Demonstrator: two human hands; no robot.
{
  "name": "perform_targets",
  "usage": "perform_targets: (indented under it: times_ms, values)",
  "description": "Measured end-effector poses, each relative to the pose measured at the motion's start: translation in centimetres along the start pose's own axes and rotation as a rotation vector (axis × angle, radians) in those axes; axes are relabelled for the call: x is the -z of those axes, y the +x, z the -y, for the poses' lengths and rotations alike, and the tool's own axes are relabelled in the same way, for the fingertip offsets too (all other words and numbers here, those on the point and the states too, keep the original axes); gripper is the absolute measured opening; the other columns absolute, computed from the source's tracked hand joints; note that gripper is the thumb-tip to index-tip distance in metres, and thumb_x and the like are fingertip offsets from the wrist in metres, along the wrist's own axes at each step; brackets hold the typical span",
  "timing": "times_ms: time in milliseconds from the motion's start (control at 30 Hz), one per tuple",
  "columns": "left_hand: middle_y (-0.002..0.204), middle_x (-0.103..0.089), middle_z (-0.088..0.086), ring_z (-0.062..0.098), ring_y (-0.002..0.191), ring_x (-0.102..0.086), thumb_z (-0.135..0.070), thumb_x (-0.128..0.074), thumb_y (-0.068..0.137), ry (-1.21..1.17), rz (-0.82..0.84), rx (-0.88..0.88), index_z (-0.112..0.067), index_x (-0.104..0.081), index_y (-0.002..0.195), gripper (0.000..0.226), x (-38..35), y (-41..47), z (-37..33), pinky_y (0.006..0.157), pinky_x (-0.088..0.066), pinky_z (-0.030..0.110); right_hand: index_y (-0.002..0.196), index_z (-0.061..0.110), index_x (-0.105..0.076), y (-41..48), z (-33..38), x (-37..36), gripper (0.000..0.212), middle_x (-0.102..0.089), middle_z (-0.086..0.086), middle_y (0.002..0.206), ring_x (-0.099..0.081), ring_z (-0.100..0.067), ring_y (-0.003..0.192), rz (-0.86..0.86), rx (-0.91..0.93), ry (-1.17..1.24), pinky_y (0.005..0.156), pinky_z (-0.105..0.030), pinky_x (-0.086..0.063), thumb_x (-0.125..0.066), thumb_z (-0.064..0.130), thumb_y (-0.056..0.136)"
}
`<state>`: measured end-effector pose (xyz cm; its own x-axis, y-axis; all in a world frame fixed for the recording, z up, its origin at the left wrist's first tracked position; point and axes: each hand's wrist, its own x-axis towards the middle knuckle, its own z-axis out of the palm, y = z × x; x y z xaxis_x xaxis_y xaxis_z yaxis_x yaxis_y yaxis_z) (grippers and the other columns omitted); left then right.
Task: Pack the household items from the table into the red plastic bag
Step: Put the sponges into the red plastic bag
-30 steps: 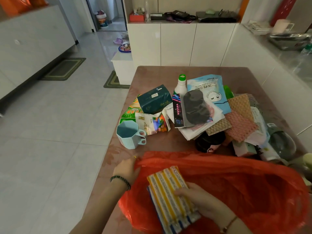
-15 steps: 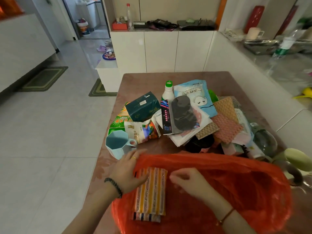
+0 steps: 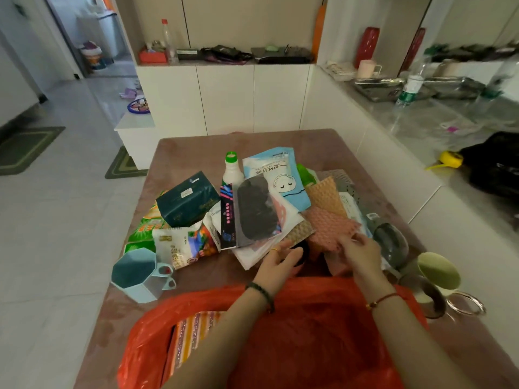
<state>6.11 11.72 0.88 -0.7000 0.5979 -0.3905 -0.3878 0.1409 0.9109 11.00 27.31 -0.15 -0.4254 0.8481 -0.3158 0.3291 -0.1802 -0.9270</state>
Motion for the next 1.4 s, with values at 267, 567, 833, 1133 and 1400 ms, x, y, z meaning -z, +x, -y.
perform_targets:
  times_ms: [267, 567, 833, 1133, 1400]
  values:
    - [0.123, -0.057, 0.016, 0.027, 0.099, -0.059, -0.017, -0.056, 0.087, -0.531, -0.082, 0.105, -0.009, -0.052, 0.116, 0.030, -3.3, 3.0, -1.0, 0.086, -0.051, 0.044, 0.105, 0.027, -0.057, -5.4, -1.0, 2.0, 0.025, -0.065, 0.005, 0.104, -0.062, -0.012, 0.094, 0.427, 0.076, 0.042, 0.084, -0.036, -0.053, -0.064, 0.017, 0.083]
    - [0.111, -0.059, 0.012, 0.027, 0.098, -0.058, -0.014, -0.062, 0.082, -0.377, -0.237, 0.106, -0.003, -0.048, 0.121, 0.042, 0.8, 3.7, -0.8, 0.093, -0.047, 0.046, 0.133, 0.007, -0.041, 7.6, 4.4, -1.6, 0.059, -0.059, -0.015, 0.120, -0.050, -0.033, 0.114, 0.066, 0.500, -0.627, 0.091, -0.042, -0.045, -0.063, 0.028, 0.082]
    - [0.098, -0.060, 0.004, 0.017, 0.087, -0.058, -0.017, -0.058, 0.085, -0.483, -0.291, 0.054, -0.009, -0.048, 0.117, 0.034, 2.9, 2.9, -0.5, 0.074, -0.049, 0.034, 0.108, 0.011, -0.056, 3.7, 4.7, -1.0, 0.022, -0.054, 0.000, 0.101, -0.054, -0.013, 0.088, -0.017, 0.562, -0.056, 0.072, -0.025, -0.044, -0.057, 0.013, 0.087]
    - [0.099, -0.060, 0.003, 0.019, 0.089, -0.059, -0.013, -0.065, 0.079, -0.410, -0.216, 0.057, -0.013, -0.045, 0.117, 0.042, 3.0, 1.0, 0.1, 0.086, -0.048, 0.042, 0.108, 0.016, -0.065, -2.6, 2.4, -2.5, 0.025, -0.066, 0.001, 0.097, -0.060, -0.007, 0.084, 0.410, 0.402, -0.254, 0.076, -0.025, -0.052, -0.055, 0.029, 0.090]
    - [0.118, -0.056, 0.010, 0.025, 0.098, -0.058, -0.018, -0.065, 0.079, -0.460, -0.294, 0.046, -0.014, -0.033, 0.134, 0.064, 6.1, -1.3, 0.3, 0.086, -0.049, 0.044, 0.113, 0.010, -0.053, 2.0, 1.2, -5.7, 0.029, -0.052, -0.005, 0.110, -0.049, -0.020, 0.108, 0.307, 0.205, -0.457, 0.083, -0.034, -0.043, -0.054, 0.026, 0.089]
